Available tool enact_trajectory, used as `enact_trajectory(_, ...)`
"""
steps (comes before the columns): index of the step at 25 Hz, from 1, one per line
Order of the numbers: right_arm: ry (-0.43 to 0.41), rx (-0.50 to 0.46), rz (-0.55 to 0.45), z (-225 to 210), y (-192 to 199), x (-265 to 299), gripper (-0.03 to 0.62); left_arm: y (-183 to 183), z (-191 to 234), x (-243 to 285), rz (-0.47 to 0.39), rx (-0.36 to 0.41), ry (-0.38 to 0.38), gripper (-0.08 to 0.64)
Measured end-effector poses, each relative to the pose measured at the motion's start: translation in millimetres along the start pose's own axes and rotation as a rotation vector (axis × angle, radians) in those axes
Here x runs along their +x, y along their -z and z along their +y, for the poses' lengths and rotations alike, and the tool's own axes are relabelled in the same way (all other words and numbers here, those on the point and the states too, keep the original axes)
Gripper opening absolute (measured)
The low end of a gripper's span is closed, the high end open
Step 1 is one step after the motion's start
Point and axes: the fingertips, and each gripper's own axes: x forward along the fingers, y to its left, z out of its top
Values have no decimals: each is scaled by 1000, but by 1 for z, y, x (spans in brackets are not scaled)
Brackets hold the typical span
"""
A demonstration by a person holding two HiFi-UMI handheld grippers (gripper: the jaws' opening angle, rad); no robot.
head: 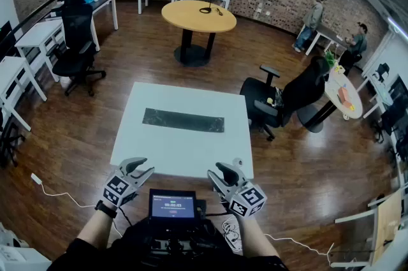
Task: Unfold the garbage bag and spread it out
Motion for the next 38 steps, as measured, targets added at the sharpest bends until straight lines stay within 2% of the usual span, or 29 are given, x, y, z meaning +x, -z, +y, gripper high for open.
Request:
enact_trajectory(9, -19, 4, 3, -19, -2, -12, 183, -14, 13, 11, 14, 30, -79, 163)
enact_trajectory(18, -7, 6, 27, -39, 4, -4, 183, -3, 41, 17, 35, -5, -125, 163)
enact_trajectory(27, 25, -37, 64, -76, -4, 44, 183, 22, 103, 63, 97, -10, -92, 161)
enact_trajectory(34, 74, -33, 115, -113, -2, 106, 183, 53, 180, 117, 185, 0, -26, 159)
enact_trajectory(38, 135, -27, 138, -147, 1, 152, 183, 79, 226, 157, 252, 6, 23, 160)
